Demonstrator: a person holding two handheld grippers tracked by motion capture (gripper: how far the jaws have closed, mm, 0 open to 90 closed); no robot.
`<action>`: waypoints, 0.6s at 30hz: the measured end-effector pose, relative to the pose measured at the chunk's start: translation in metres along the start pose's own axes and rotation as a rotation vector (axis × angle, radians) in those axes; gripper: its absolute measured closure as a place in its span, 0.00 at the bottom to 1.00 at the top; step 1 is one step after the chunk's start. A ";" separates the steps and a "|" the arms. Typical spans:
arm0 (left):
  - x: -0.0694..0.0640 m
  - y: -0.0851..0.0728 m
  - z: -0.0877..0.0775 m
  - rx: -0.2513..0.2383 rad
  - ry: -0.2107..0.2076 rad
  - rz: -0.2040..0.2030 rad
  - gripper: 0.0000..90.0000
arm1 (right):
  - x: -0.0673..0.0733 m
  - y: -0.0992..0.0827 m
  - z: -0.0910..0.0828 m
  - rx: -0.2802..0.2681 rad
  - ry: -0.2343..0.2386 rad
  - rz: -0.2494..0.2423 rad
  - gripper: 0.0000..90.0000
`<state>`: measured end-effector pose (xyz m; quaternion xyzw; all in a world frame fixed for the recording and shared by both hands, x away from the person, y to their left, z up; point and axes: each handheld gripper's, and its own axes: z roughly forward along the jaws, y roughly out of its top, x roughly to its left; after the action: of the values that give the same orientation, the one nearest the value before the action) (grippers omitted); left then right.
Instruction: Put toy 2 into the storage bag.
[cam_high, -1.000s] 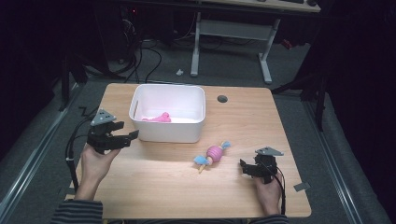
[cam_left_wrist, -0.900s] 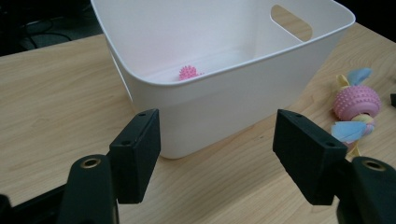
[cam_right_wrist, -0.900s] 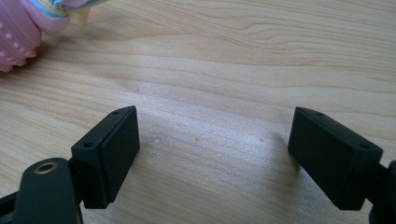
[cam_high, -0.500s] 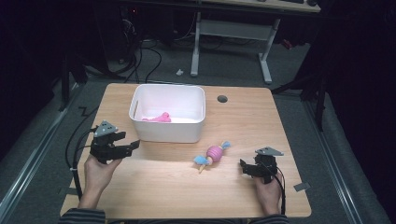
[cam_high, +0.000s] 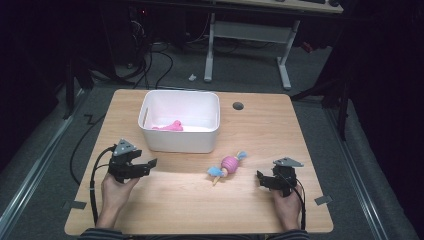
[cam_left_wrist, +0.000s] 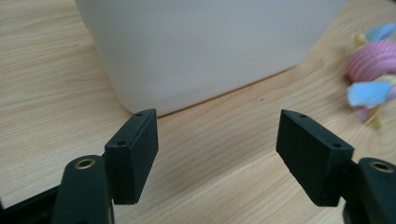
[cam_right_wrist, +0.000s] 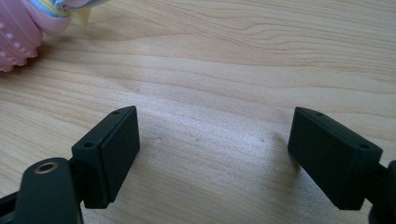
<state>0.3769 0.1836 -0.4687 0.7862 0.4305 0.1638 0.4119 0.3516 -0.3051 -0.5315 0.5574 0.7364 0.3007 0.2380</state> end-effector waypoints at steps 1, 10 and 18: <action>-0.001 -0.002 0.002 0.000 -0.004 0.000 0.33 | 0.000 0.000 0.000 0.000 0.001 -0.001 0.19; -0.007 -0.013 0.021 0.037 0.005 0.007 0.33 | 0.000 0.000 0.000 0.000 0.000 -0.001 0.19; -0.005 -0.020 0.037 0.031 0.023 0.002 0.34 | 0.001 0.001 0.000 0.003 0.001 -0.002 0.19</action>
<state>0.3864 0.1666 -0.5065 0.7911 0.4370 0.1664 0.3945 0.3522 -0.3044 -0.5313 0.5566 0.7376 0.2997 0.2372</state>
